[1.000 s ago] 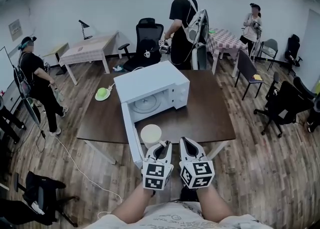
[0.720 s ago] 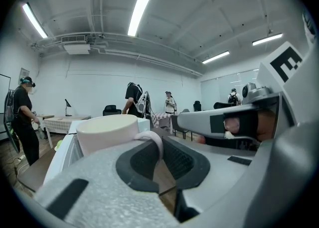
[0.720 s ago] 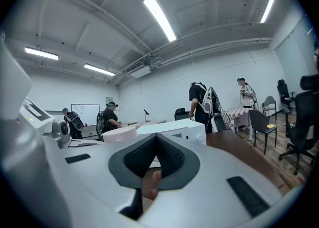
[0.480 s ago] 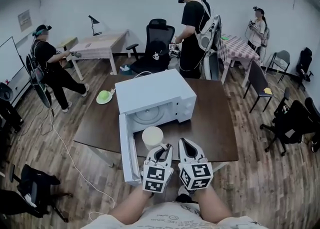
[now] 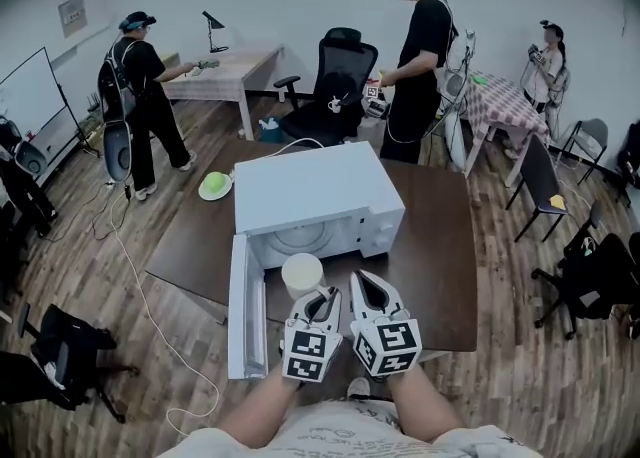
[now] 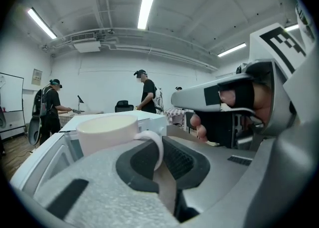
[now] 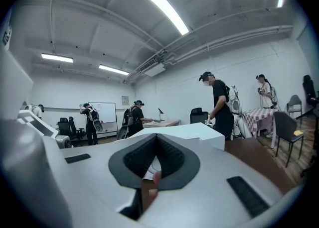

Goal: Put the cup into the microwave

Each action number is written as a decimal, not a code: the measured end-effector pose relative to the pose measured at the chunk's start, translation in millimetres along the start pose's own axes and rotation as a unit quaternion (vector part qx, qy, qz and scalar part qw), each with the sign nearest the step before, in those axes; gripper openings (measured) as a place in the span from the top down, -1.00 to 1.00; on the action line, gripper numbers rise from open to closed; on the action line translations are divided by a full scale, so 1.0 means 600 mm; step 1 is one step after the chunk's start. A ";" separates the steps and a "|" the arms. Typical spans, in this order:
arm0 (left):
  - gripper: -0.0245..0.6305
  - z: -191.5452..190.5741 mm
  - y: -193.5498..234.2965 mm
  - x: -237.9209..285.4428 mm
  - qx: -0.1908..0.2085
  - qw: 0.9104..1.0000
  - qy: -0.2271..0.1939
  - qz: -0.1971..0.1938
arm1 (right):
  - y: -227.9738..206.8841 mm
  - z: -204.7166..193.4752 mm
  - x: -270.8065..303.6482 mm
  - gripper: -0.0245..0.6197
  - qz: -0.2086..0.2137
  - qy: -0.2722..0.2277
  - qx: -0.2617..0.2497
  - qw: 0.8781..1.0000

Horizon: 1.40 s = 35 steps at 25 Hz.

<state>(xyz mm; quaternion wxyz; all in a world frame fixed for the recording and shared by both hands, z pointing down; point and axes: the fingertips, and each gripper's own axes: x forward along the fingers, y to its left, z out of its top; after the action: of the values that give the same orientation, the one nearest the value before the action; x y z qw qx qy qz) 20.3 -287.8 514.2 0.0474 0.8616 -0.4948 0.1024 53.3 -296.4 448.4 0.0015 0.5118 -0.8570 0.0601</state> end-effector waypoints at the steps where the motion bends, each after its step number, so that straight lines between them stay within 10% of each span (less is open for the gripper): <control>1: 0.83 -0.002 0.001 0.009 -0.002 1.000 0.000 0.002 | -0.007 -0.001 0.006 0.89 0.004 0.001 0.000 1.000; 24: 0.83 -0.043 0.076 0.146 -0.019 0.995 0.001 0.094 | -0.091 -0.041 0.101 0.89 0.091 0.041 -0.015 0.995; 35: 0.83 -0.135 0.128 0.216 -0.005 0.998 0.015 0.058 | -0.124 -0.063 0.156 0.89 0.068 0.059 -0.041 0.995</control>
<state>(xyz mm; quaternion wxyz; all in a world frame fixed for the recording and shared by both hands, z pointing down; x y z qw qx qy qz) 6.8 -421.0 620.9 0.0527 0.8299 -0.5434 0.1153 71.8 -409.1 499.6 0.0692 0.4476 -0.8898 0.0550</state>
